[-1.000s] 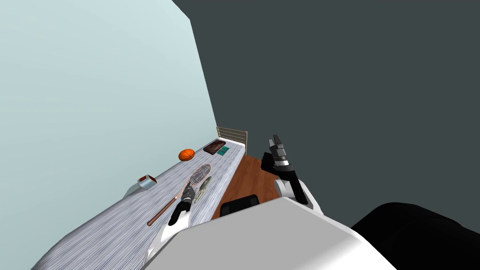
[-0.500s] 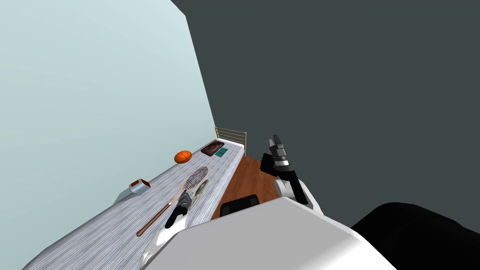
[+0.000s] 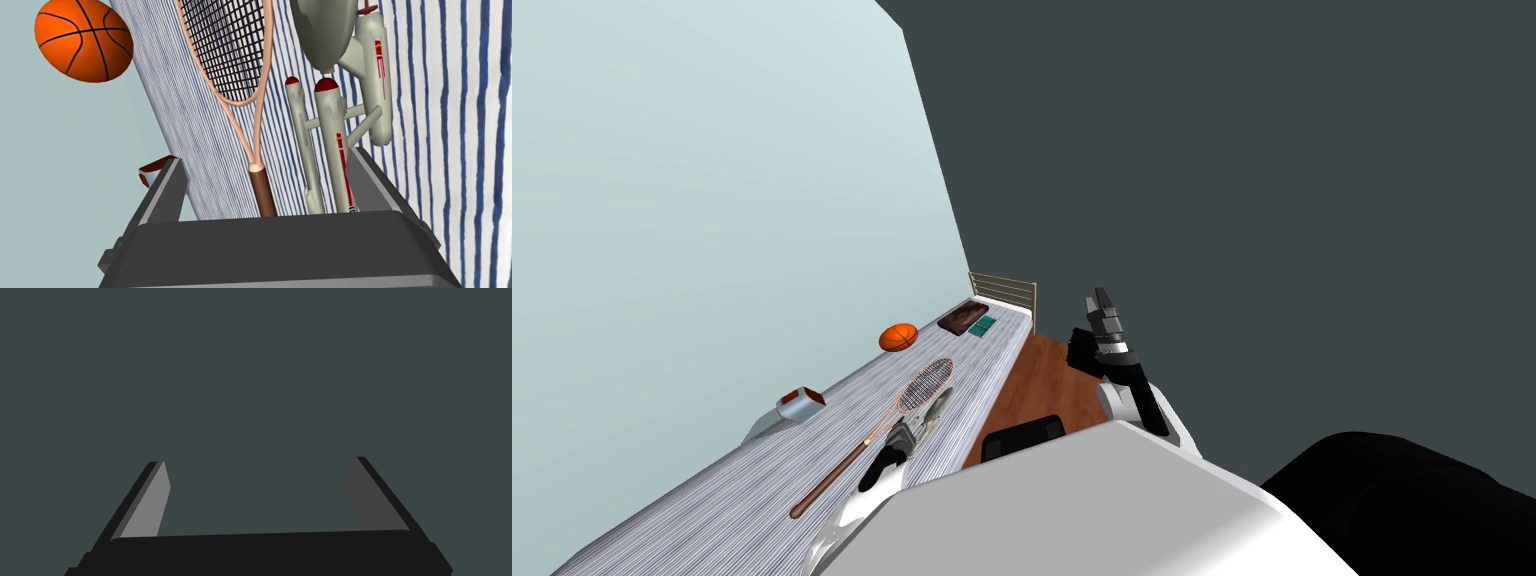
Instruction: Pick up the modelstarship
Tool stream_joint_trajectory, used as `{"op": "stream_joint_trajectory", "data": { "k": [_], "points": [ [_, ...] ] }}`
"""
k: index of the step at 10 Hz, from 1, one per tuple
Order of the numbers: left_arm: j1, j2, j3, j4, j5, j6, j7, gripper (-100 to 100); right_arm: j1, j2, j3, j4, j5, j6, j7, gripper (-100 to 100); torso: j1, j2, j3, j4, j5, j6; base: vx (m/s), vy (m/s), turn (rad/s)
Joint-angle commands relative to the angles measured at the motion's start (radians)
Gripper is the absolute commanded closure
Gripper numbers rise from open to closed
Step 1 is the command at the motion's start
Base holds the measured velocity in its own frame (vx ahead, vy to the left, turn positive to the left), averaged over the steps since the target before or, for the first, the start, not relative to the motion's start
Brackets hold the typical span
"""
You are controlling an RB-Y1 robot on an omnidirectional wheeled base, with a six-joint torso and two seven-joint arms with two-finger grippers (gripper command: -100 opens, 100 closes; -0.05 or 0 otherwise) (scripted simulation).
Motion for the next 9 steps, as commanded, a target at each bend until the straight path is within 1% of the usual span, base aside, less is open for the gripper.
{"op": "stream_joint_trajectory", "data": {
  "k": [1,2,3,4,5,7,8,9],
  "points": [
    [-0.013,0.005,0.023,0.05,0.002,0.02,0.012,-100,0.0,0.0,0.0,0.0,0.0,0.0,0.0,0,0.0,0.0,0.0,0.0,0.0,0.0,0.048,-0.023,-0.019],
    [-0.028,0.016,0.038,0.08,0.006,0.033,0.026,-100,0.0,0.0,0.0,0.0,0.0,0.0,0.0,0,0.001,0.0,0.0,0.0,0.0,0.0,0.072,-0.021,-0.026],
    [-0.028,0.016,0.038,0.103,0.006,0.033,0.026,-100,0.0,0.0,0.0,0.0,0.0,0.0,0.0,0,0.001,-0.001,-0.001,0.0,0.0,0.0,0.06,-0.014,-0.008],
    [-0.042,0.026,0.053,0.145,0.01,0.046,0.039,-100,0.0,0.0,0.0,0.0,0.0,0.0,0.0,0,0.001,-0.001,-0.001,0.0,0.0,0.0,0.06,-0.019,-0.015],
    [-0.042,0.026,0.053,0.153,0.01,0.046,0.039,-100,0.0,0.0,0.0,0.0,0.0,0.0,0.0,0,0.001,-0.001,0.0,0.0,0.0,0.0,0.045,-0.016,-0.006],
    [-0.067,0.045,0.08,0.235,0.017,0.068,0.063,-100,0.0,0.0,0.0,0.0,0.0,0.0,0.0,0,0.001,0.0,0.0,0.0,0.0,0.0,0.057,-0.017,-0.019],
    [-0.067,0.045,0.08,0.235,0.017,0.068,0.063,-100,0.0,0.0,0.0,0.0,0.0,0.0,0.0,0,0.001,-0.001,-0.001,0.0,0.0,0.0,0.058,0.0,-0.006],
    [-0.087,0.06,0.103,0.294,0.023,0.085,0.083,-100,0.0,0.0,0.0,0.0,0.0,0.0,0.0,0,0.002,0.0,0.0,0.0,0.0,0.0,0.076,-0.004,-0.026]
  ]
}}
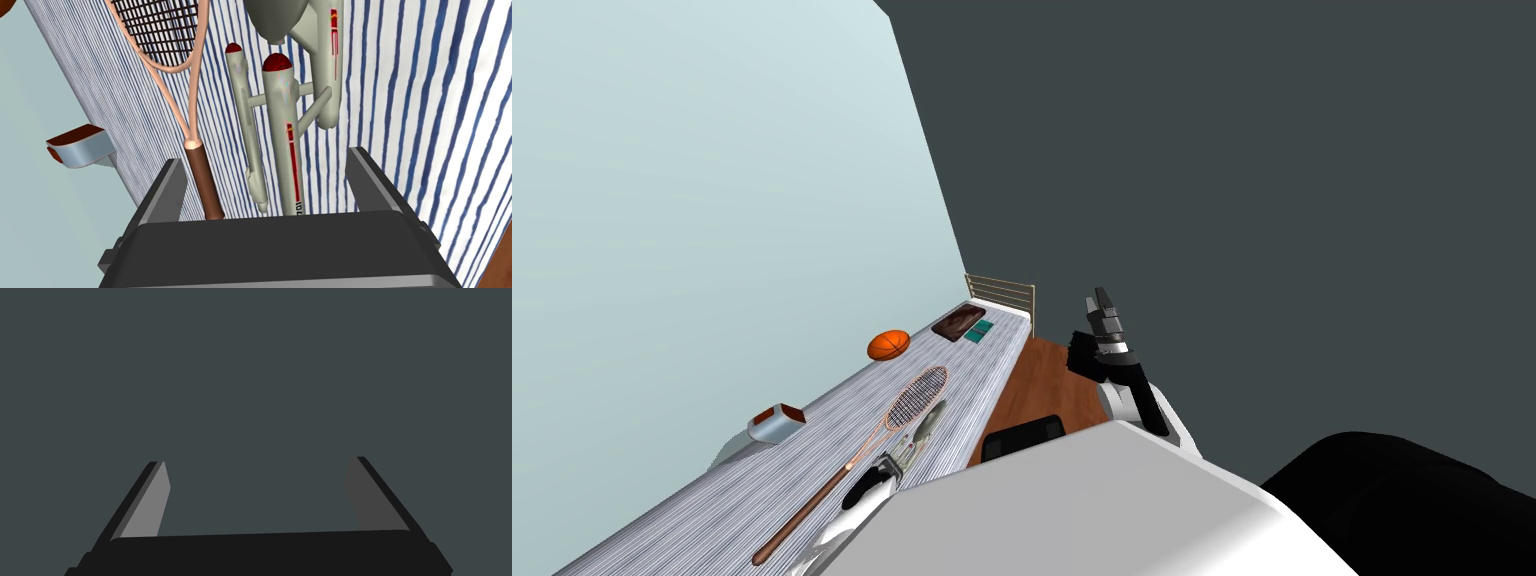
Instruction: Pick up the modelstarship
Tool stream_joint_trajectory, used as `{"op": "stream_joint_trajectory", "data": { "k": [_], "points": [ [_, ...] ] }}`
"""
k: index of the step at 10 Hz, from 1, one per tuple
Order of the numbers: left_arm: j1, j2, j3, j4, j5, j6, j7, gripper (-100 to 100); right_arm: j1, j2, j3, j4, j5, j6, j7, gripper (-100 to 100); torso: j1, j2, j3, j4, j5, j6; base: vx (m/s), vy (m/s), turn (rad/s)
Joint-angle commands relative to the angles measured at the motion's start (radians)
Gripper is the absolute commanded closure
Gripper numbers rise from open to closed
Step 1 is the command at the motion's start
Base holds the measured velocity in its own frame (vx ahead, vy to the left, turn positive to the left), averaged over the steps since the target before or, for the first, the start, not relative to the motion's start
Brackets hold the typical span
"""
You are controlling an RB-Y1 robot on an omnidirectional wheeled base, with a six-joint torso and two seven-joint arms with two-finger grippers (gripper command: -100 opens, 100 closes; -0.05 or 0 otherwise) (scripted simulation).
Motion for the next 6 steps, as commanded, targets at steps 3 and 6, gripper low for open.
{"op": "stream_joint_trajectory", "data": {
  "k": [3,6],
  "points": [
    [-0.025,0.015,0.021,0.079,0.005,0.012,0.019,-100,0.0,0.0,0.0,0.0,0.0,0.0,0.0,0,0.001,0.002,0.001,0.0,0.0,0.0,0.042,0.007,-0.007],
    [-0.031,0.019,0.028,0.101,0.007,0.017,0.026,-100,0.0,0.0,0.0,0.0,0.0,0.0,0.0,0,0.001,0.003,0.002,0.001,0.0,0.0,0.024,0.006,-0.005]
  ]
}}
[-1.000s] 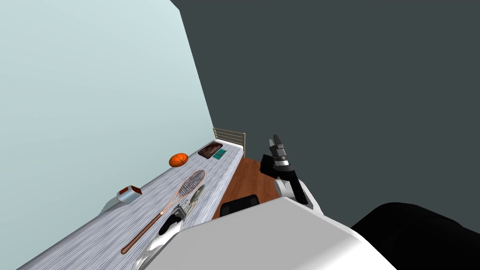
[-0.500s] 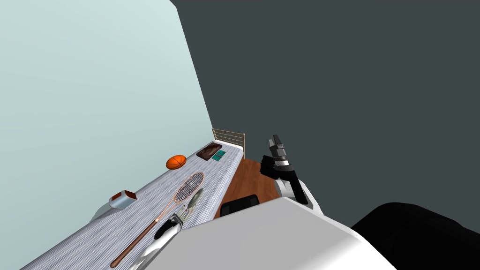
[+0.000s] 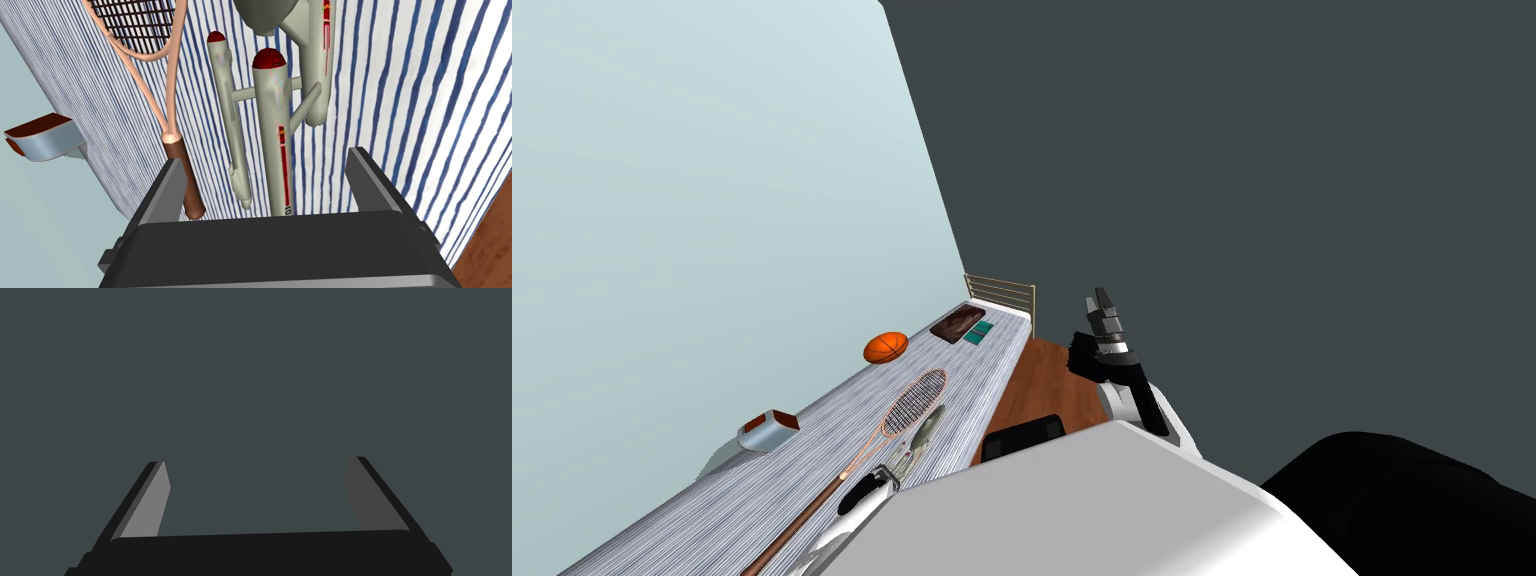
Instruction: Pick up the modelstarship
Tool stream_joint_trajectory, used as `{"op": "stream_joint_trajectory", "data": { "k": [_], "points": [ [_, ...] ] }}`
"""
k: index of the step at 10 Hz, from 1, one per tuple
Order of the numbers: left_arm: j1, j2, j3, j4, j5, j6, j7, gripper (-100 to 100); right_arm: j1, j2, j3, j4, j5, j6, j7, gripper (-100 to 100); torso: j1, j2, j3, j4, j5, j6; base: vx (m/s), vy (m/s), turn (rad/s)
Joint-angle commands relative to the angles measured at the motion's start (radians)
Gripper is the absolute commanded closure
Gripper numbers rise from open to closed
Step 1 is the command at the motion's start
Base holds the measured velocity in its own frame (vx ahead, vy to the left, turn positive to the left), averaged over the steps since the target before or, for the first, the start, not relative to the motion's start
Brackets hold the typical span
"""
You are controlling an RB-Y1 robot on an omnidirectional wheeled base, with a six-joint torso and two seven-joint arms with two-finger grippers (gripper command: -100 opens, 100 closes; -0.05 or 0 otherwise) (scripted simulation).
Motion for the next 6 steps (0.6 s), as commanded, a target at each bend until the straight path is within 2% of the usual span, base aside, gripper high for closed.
{"op": "stream_joint_trajectory", "data": {
  "k": [1,2,3,4,6],
  "points": [
    [-0.01,0.007,0.002,0.035,0.007,-0.004,0.007,-100,0.0,0.0,0.0,0.0,0.0,0.0,0.0,0,0.0,0.0,0.0,0.0,0.0,0.0,0.027,0.006,-0.007],
    [-0.014,0.009,-0.002,0.04,0.007,-0.011,0.004,-100,0.0,0.0,0.0,0.0,0.0,0.0,0.0,0,0.0,0.0,0.0,0.0,0.0,0.0,0.013,0.003,-0.002],
    [-0.015,0.01,-0.002,0.045,0.007,-0.014,0.005,0,0.0,0.0,0.0,0.0,0.0,0.0,0.0,0,0.0,0.001,0.0,0.0,0.0,0.0,0.0,0.0,0.0],
    [0.005,-0.007,-0.003,0.053,0.007,-0.051,-0.006,-100,0.0,0.0,0.0,0.0,0.0,0.0,0.0,0,0.0,0.001,0.001,0.0,0.0,0.0,0.083,0.048,0.081],
    [0.005,-0.007,-0.003,0.053,0.007,-0.051,-0.006,-100,0.0,0.0,0.0,0.0,0.0,0.0,0.0,0,0.002,-0.004,-0.002,-0.001,0.001,0.0,0.07,0.035,0.017]
  ]
}}
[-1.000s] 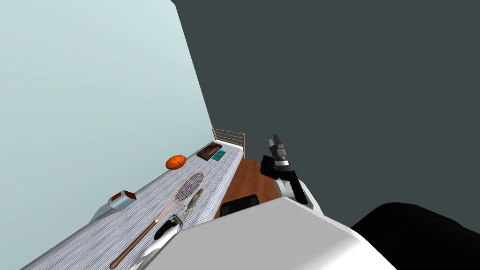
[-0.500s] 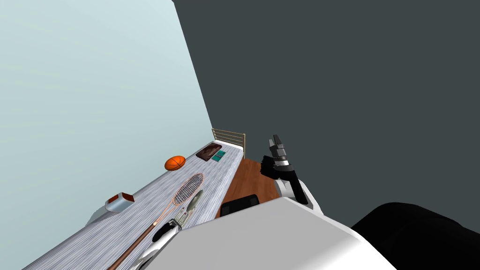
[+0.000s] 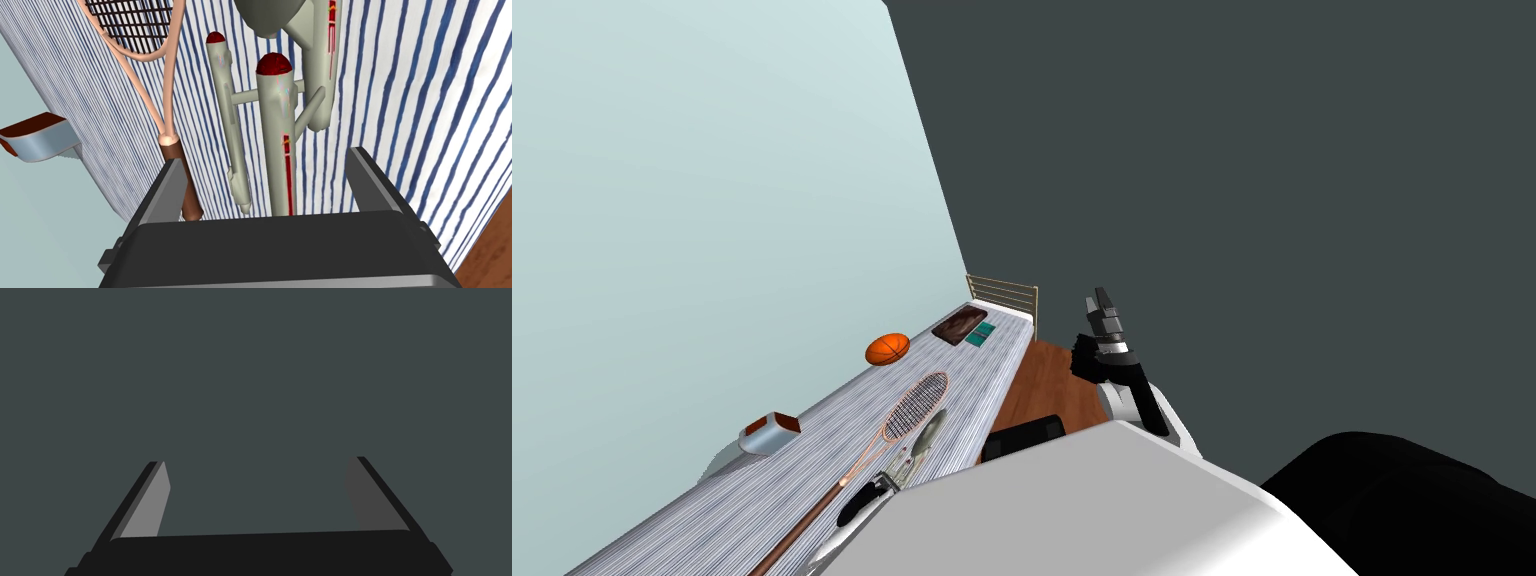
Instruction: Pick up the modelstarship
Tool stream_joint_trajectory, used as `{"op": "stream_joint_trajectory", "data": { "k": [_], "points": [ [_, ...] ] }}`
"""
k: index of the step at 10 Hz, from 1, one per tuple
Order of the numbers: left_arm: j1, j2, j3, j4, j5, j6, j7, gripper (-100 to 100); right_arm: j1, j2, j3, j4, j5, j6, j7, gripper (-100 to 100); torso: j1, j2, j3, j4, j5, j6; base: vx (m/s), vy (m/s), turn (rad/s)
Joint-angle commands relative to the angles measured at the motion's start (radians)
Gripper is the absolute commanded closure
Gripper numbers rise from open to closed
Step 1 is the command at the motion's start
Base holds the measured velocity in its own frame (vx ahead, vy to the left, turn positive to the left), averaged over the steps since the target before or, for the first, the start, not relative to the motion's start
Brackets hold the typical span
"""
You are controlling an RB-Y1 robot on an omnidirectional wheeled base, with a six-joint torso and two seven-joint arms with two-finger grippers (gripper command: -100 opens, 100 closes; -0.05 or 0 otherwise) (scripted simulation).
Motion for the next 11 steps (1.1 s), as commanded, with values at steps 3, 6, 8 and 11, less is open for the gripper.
{"op": "stream_joint_trajectory", "data": {
  "k": [3,6,8,11],
  "points": [
    [0.012,-0.012,-0.007,0.03,0.005,-0.051,-0.011,-100,0.0,0.0,0.0,0.0,0.0,0.0,0.0,0,0.001,-0.001,0.0,0.0,0.0,0.0,0.061,0.033,0.04],
    [0.026,-0.023,-0.008,0.036,0.005,-0.076,-0.018,-100,0.0,0.0,0.0,0.0,0.0,0.0,0.0,0,-0.001,0.001,0.001,0.0,0.0,0.0,0.04,0.019,0.022],
    [0.04,-0.034,-0.009,0.042,0.005,-0.101,-0.025,-100,0.0,0.0,0.0,0.0,0.0,0.0,0.0,0,-0.001,0.002,0.001,0.0,0.0,0.0,0.042,0.02,0.026],
    [0.036,-0.031,-0.006,0.03,0.003,-0.084,-0.023,100,0.0,0.0,0.0,0.0,0.0,0.0,0.0,0,-0.001,0.003,0.002,0.001,0.0,0.0,0.012,0.004,0.005]
  ]
}}
